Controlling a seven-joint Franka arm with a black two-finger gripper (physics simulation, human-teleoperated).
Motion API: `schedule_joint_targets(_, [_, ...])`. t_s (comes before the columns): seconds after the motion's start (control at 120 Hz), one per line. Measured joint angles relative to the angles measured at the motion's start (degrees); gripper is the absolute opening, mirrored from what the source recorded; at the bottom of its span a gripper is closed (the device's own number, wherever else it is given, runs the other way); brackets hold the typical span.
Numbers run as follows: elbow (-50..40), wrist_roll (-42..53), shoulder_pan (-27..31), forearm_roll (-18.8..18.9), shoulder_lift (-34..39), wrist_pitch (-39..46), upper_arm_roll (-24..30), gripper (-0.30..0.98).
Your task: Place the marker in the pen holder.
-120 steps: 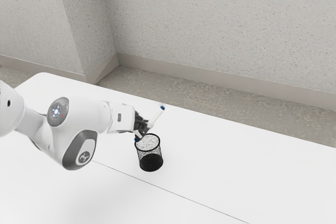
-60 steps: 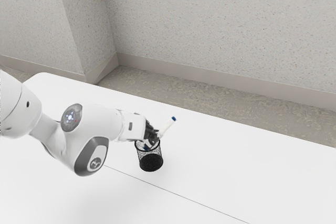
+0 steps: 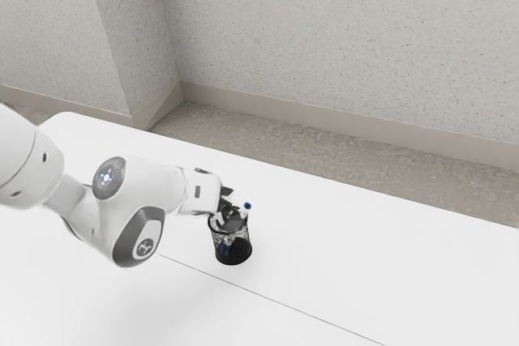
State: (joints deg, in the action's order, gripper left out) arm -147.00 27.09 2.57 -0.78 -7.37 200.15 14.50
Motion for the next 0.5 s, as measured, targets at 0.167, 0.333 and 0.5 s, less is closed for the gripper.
schedule_joint_targets(0.167, [9.06, -1.23, -0.66, -0.34, 6.87, -17.06, -1.08, 0.56])
schedule_joint_targets(0.333, [44.43, -7.62, -2.21, 0.72, 2.89, -60.39, -3.85, 0.63])
schedule_joint_targets(0.5, [58.82, -12.68, -5.89, 3.12, 0.77, -86.81, -15.09, 0.66])
